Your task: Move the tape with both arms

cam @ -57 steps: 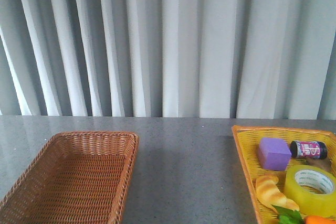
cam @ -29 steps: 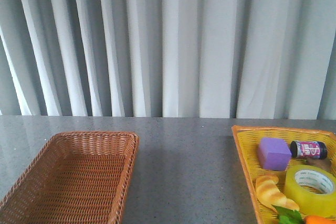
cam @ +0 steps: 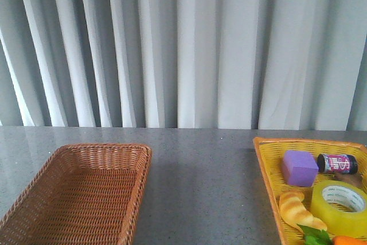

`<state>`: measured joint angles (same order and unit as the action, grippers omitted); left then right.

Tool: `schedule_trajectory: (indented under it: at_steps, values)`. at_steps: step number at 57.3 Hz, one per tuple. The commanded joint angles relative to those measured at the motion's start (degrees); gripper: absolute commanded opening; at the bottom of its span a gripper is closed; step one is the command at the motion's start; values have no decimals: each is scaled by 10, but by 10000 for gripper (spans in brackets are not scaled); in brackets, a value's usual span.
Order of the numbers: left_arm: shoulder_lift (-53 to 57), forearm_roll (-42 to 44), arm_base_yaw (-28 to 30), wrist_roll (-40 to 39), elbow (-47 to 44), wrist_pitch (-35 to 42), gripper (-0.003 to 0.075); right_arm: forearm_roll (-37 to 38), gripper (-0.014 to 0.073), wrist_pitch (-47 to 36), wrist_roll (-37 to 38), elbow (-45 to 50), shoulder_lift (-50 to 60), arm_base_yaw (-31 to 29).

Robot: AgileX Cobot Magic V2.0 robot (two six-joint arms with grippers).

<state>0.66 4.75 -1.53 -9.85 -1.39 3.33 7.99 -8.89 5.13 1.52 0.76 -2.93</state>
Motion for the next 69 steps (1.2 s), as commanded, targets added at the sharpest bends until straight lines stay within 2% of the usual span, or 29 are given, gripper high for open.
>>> schedule_trajectory:
  at_steps: [1,4,9,17,28,33,40,45,54,63,69]
  values:
    - [8,-9,-1,-2,29,136,-6,6,-7,-166,19,-16,0,-1]
    - [3,-12,-1,-5,54,140,-6,6,-7,-160,27,-46,-8,-1]
    - [-21,-11,-1,2,109,118,-6,8,-7,-94,35,-115,-40,-1]
    - [-118,-23,-1,-5,233,75,-6,11,-7,6,24,-255,-159,-1]
    - [-307,-22,-3,3,457,-79,-6,6,-7,161,31,-467,-350,6]
    - [-398,-21,-3,1,531,-125,-6,10,-7,200,31,-523,-417,23]
    - [-496,-21,-3,1,605,-184,-6,11,-7,187,31,-547,-482,40]
    - [-547,-21,-3,1,627,-183,-6,8,-7,176,33,-545,-506,39]
    - [-613,-21,-3,1,629,-153,-6,11,-7,198,33,-545,-530,39]
    - [-639,-22,-3,1,629,-209,-6,31,-4,217,33,-545,-537,39]
    - [-645,-21,-3,1,629,-200,-6,47,6,227,33,-545,-537,39]
